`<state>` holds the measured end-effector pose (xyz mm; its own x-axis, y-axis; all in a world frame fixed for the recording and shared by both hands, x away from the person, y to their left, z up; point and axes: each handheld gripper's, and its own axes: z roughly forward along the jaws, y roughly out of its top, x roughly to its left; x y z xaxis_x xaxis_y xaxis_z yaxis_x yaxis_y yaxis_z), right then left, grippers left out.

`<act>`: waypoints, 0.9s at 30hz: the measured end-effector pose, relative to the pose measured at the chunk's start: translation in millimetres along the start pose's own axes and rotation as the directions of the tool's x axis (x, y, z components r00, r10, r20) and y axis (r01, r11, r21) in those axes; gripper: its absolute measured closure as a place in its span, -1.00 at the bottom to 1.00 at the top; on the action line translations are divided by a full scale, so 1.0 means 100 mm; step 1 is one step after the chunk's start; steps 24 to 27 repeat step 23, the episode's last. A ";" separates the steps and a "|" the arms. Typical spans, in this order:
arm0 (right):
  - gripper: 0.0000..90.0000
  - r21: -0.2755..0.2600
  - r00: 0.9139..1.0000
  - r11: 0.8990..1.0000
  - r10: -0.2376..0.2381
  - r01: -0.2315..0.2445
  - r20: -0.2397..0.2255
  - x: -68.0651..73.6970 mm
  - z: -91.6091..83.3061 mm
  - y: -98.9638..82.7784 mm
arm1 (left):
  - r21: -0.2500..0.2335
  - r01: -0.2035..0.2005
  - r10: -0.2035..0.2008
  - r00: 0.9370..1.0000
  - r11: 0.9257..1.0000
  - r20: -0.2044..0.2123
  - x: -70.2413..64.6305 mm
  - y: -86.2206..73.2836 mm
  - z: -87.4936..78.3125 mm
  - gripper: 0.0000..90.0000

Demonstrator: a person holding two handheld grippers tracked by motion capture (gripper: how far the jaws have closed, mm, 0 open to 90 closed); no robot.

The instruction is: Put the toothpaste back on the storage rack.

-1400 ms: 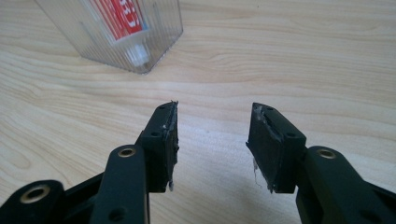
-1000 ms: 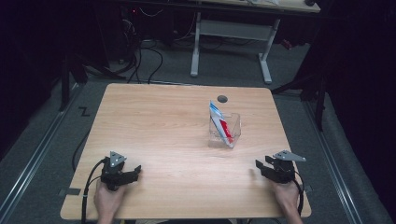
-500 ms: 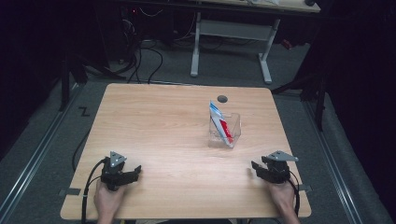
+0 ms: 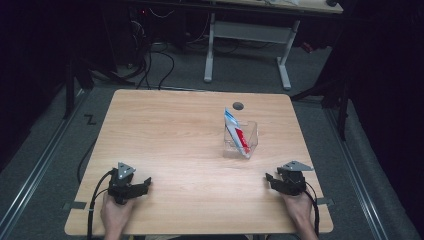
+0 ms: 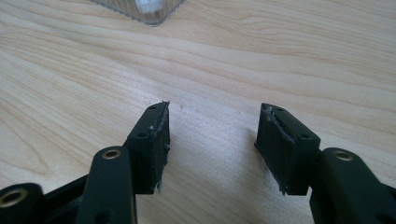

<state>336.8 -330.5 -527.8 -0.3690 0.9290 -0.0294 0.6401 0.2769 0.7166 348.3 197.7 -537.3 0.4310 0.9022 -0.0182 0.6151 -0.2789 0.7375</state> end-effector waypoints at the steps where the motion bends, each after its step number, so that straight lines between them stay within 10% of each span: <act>1: -0.03 0.000 1.000 1.000 0.000 0.000 0.000 0.00 0.00 0.00 | 0.000 0.000 0.000 1.000 1.000 0.000 0.00 0.00 0.00 -0.52; 27: -0.15 -0.017 0.999 0.999 0.033 -0.033 0.016 -0.02 0.02 -0.02 | 0.000 0.000 0.000 1.000 1.000 0.000 0.00 0.00 0.00 -0.52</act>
